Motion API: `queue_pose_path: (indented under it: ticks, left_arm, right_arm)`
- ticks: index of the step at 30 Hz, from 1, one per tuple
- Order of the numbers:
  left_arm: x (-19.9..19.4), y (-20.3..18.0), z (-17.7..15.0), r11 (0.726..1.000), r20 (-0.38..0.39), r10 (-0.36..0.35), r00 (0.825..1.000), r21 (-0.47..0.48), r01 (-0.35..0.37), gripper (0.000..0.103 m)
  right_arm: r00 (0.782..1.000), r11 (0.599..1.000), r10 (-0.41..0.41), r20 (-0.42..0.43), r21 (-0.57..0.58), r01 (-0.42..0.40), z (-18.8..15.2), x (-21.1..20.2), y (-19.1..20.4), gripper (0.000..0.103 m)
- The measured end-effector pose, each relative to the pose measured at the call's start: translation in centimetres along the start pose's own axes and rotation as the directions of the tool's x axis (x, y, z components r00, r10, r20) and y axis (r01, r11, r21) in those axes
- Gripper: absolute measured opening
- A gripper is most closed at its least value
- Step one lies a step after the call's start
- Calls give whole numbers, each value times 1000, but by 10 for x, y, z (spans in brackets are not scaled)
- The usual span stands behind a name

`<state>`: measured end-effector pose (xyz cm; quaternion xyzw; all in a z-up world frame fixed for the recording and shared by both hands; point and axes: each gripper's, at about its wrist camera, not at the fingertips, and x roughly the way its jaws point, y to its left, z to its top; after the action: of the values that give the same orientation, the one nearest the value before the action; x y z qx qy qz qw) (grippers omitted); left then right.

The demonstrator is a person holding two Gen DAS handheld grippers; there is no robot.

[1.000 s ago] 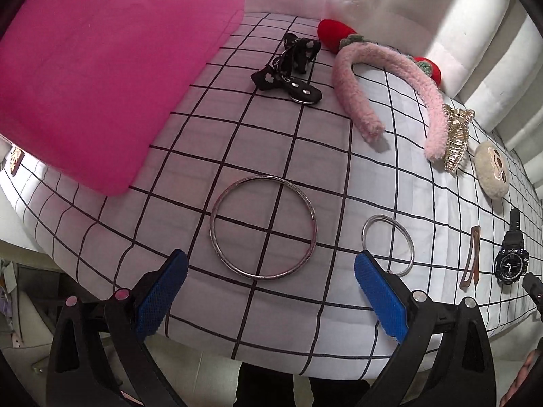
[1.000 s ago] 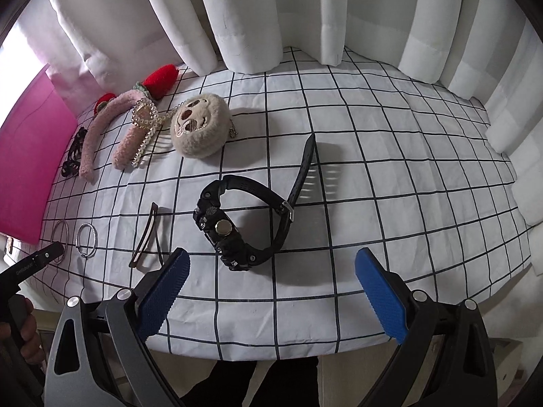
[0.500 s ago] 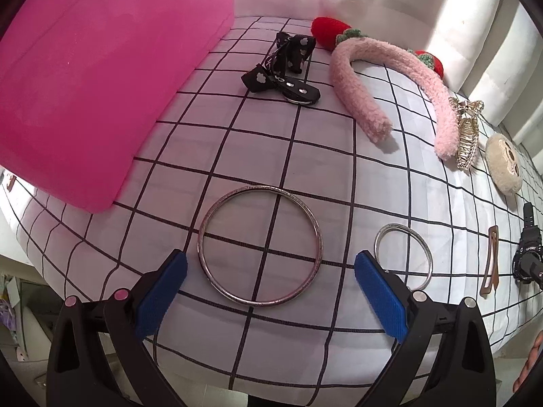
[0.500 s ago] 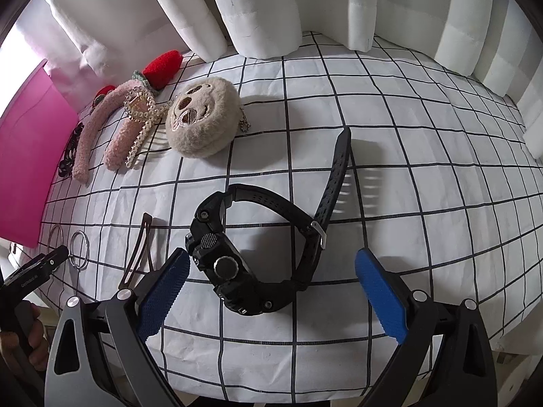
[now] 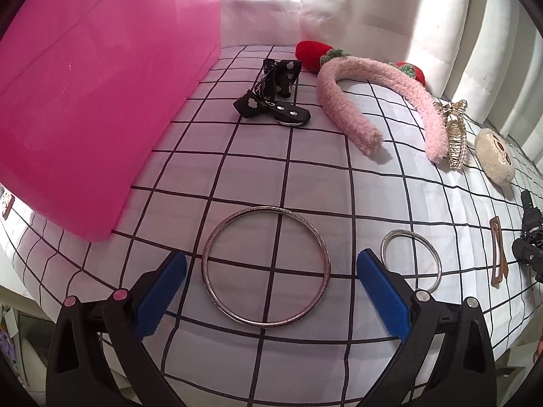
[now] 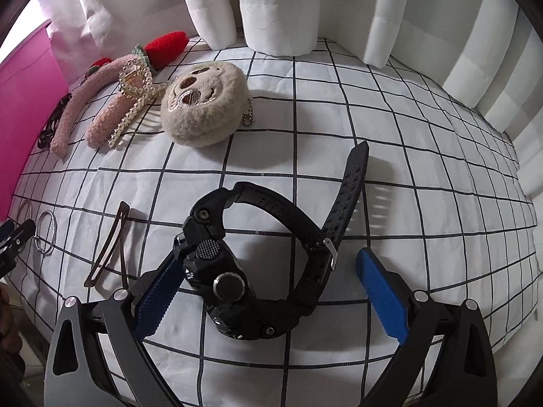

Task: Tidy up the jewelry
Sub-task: 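Close the right tool on the black wristwatch while the left tool reaches the large silver bangle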

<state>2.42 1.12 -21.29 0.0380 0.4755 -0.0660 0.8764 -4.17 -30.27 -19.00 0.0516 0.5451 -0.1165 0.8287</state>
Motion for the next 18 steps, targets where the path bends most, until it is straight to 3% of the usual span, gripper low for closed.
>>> queue_pose_path:
  ticks: [7, 12, 13, 15, 18]
  left_arm:
    - [-4, -2, -6, 1000, 37, -5, 999, 7, 5, 96]
    - [-13, -12, -9, 998, 55, -38, 998, 60, 35, 72]
    - [-13, -13, -10, 998, 54, -34, 998, 61, 30, 72]
    - [-13, -12, -9, 998, 53, -41, 998, 49, 38, 71]
    - [-12, -12, -8, 998, 52, -42, 998, 50, 39, 71]
  right_arm:
    - [999, 1000, 5, 34, -11, -5, -2, 1, 0, 94]
    - [1000, 999, 24, 14, -26, -24, 4, 2, -1, 92]
    - [999, 999, 28, 16, -26, -28, 6, 2, 0, 91]
    - [999, 999, 33, 30, -39, -32, 7, -1, 2, 76]
    - [999, 998, 40, 26, -40, -39, 7, -1, 3, 75]
